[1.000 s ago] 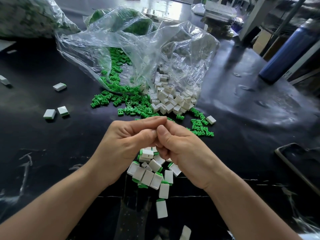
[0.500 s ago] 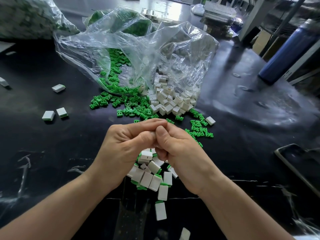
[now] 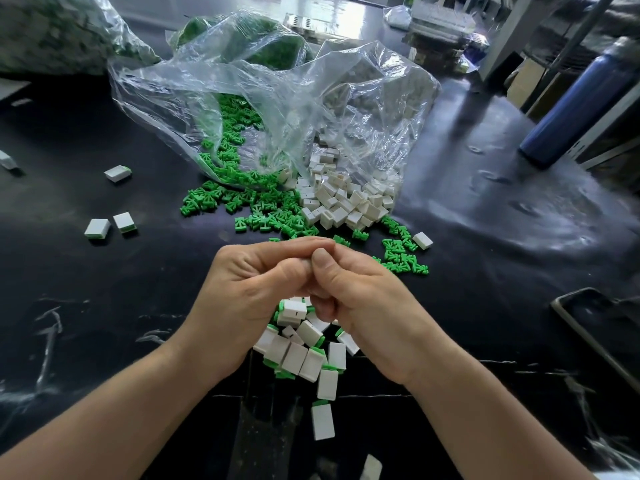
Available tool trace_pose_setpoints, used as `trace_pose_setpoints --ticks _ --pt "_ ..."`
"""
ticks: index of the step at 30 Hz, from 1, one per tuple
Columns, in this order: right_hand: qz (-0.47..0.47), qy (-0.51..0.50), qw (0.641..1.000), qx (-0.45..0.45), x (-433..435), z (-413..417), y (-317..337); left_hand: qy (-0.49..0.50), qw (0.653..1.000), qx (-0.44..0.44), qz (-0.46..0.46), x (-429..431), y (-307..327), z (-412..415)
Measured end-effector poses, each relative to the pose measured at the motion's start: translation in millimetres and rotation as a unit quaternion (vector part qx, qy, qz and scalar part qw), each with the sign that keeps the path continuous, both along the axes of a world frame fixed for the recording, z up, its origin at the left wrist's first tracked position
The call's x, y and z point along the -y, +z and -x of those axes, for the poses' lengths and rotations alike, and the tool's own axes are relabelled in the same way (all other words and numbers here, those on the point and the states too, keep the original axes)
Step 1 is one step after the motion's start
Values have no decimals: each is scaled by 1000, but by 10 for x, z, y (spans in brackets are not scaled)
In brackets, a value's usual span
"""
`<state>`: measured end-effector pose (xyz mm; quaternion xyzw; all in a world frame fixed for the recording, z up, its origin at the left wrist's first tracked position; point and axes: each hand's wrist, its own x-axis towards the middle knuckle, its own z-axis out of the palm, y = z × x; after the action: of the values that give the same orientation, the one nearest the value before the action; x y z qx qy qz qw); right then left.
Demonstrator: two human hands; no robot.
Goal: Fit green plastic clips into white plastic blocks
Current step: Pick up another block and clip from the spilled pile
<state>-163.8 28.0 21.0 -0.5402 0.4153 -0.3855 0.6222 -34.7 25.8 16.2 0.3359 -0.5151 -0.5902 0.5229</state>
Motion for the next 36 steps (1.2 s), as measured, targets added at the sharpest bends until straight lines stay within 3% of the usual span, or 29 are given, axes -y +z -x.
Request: trace_pose_setpoints --ticks 4,12,20,23,26,30,36 --pt "-52 25 996 61 32 66 56 -15 1000 2 -22 21 9 -41" --pt "-86 22 994 55 61 111 74 -39 996 -3 -81 45 -19 -74" --pt "-117 28 989 84 97 161 75 -44 996 15 -76 47 -20 -83" --pt "-53 18 998 -36 106 167 79 -4 997 51 -60 71 -1 -92" --pt "47 -17 977 -206 125 185 55 120 988 89 -46 189 -5 -176" --pt "92 11 951 -296 117 227 56 248 958 131 -67 386 -65 -350" --pt "137 14 901 -411 114 212 31 275 915 295 -35 452 -215 -381"
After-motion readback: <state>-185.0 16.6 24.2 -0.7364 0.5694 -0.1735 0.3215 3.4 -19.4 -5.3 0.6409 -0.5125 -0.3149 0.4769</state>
